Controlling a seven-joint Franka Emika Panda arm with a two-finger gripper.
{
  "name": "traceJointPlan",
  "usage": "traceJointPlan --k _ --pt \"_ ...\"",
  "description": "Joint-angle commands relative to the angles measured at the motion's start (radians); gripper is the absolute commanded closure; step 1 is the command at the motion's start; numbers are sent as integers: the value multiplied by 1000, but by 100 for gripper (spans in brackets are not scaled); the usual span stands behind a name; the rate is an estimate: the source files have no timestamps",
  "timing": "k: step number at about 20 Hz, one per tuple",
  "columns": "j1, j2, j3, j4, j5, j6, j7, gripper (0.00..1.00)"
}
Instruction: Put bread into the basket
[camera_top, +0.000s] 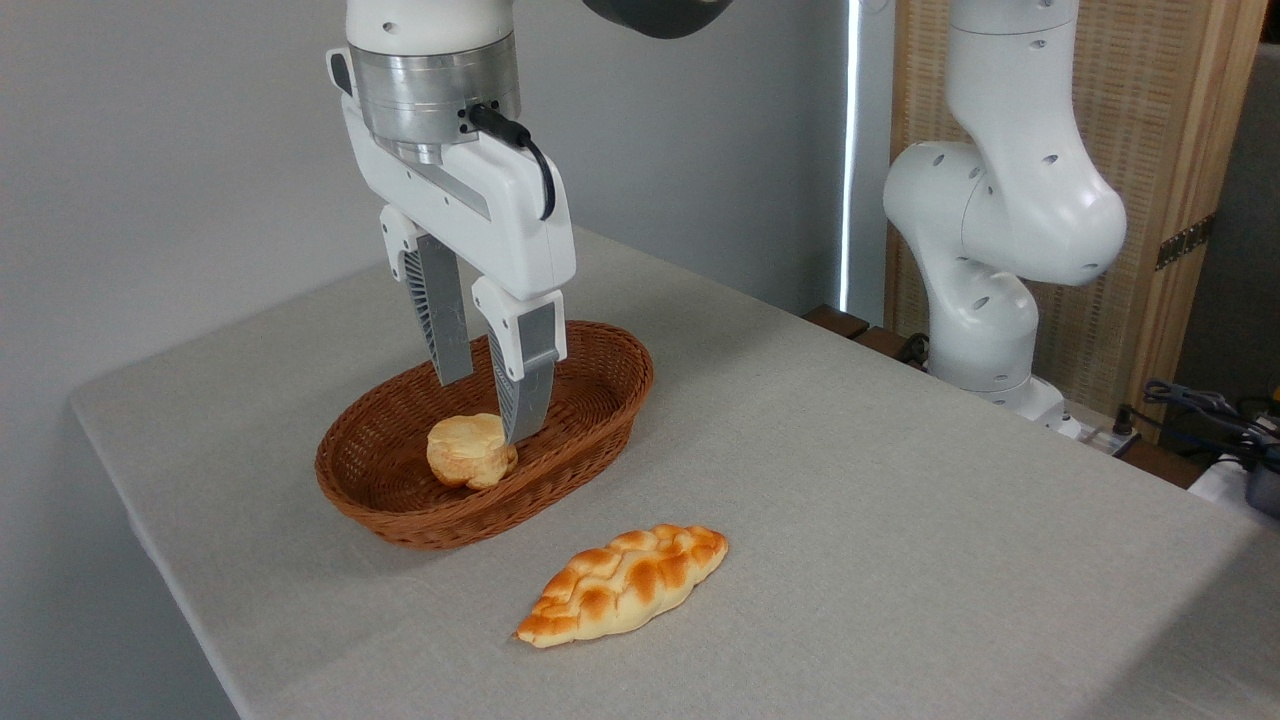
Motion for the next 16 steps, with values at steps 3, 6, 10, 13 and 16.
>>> traceJointPlan --k 3,6,10,13,16 --pt "-5 -7 10 -4 -9 -4 7 0" --pt "-4 -5 10 -5 -9 -6 14 0" --pt "-5 -8 10 -27 -7 -13 11 0" --pt "-5 -20 10 -88 20 -7 19 0" --pt "-4 -28 10 -158 37 33 19 0"
